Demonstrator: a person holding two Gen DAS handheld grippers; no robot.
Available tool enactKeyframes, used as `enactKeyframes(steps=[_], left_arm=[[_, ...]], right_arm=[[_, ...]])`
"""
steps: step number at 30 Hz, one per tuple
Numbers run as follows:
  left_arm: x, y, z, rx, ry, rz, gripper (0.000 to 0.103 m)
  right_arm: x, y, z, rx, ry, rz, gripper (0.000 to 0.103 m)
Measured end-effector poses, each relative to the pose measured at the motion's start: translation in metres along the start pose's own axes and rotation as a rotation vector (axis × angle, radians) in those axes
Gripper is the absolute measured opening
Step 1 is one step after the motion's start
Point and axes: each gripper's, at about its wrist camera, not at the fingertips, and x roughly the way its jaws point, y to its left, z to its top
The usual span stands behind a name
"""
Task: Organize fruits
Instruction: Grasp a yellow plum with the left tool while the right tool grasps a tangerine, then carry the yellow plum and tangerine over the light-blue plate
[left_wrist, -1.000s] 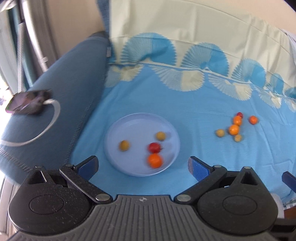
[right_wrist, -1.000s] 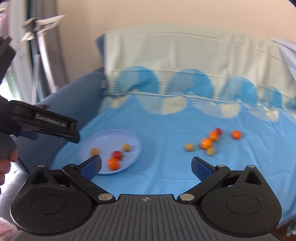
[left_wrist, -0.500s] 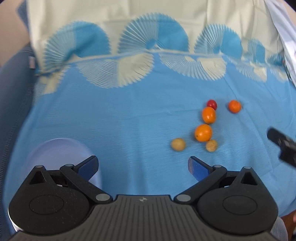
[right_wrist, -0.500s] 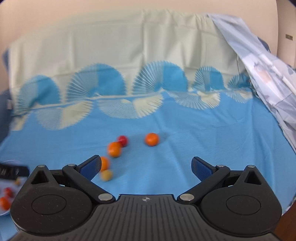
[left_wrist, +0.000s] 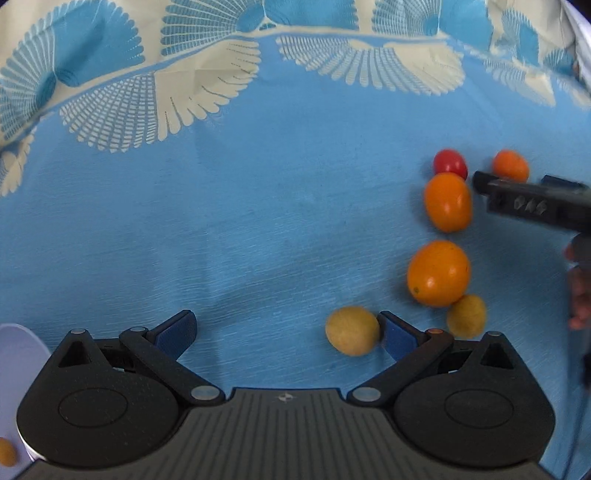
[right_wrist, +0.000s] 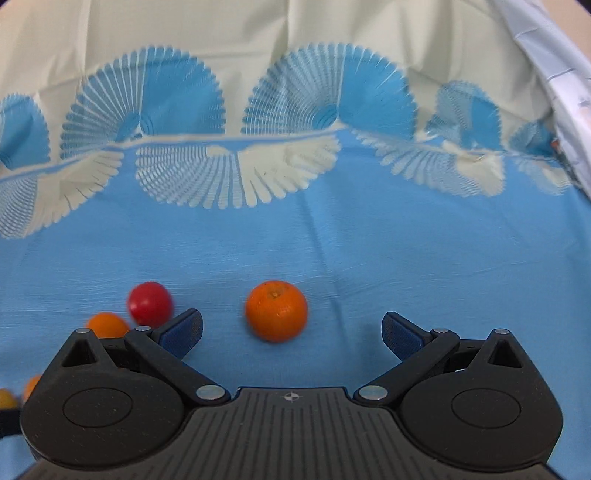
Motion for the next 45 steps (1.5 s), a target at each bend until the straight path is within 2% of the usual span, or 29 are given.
enactKeyframes(steps=[1,5,6,7,8,9,10,14,16,19,25,29,35,39,45], left_arm=[[0.0,0.002,-0.001,-0.007,0.003,-0.006,0.103],[0.0,0.004,-0.002,-0.027,0.005,-0.007,0.103],[-0.003,0.003,-0.001,-0.031,0.006,-0.004,0.095],[-0.009,0.001,-0.002,-0.032,-0.003,-0.025,0.07],[-0.017,-0.002,-0.002,-0.021,-0.016,-0.046,0.055],[-0.023,-0.005,-0.002,0.0,-0.024,-0.05,0.033],[-0.027,-0.007,-0.001,0.012,-0.025,-0.058,0.031],[-0.047,-0.006,0.001,0.007,-0.066,-0.086,0.031],[-0.063,-0.003,0.001,0.002,-0.087,-0.098,0.031],[-0.099,0.003,-0.005,-0.015,-0.12,-0.113,0.031],[-0.181,0.029,-0.035,-0.077,-0.166,-0.12,0.031],[-0.233,0.05,-0.069,-0.104,-0.178,-0.088,0.031],[-0.291,0.095,-0.129,-0.185,-0.168,-0.04,0.031],[-0.32,0.123,-0.17,-0.224,-0.182,0.013,0.031],[-0.353,0.155,-0.222,-0.281,-0.22,0.055,0.031]], right_arm=[[0.0,0.002,-0.004,-0.018,-0.055,-0.003,0.102],[0.001,0.001,-0.006,-0.018,-0.065,0.001,0.102],[0.0,0.001,-0.007,-0.018,-0.066,0.001,0.102],[-0.002,0.002,-0.007,-0.025,-0.067,-0.003,0.097],[-0.006,0.004,-0.007,-0.037,-0.077,-0.005,0.072],[-0.01,0.007,-0.007,-0.051,-0.079,-0.007,0.052],[-0.013,0.009,-0.006,-0.057,-0.066,-0.003,0.038],[-0.024,0.008,-0.003,-0.009,-0.025,-0.008,0.037],[-0.041,0.004,-0.001,0.028,-0.036,-0.011,0.037],[-0.077,-0.001,0.001,0.069,-0.063,-0.006,0.037],[-0.174,0.005,-0.007,0.148,-0.116,0.076,0.037],[-0.245,0.033,-0.024,0.128,-0.145,0.175,0.037],[-0.334,0.095,-0.057,0.013,-0.146,0.342,0.037],[-0.378,0.133,-0.078,-0.045,-0.112,0.453,0.037],[-0.428,0.181,-0.106,-0.158,-0.107,0.528,0.037]])
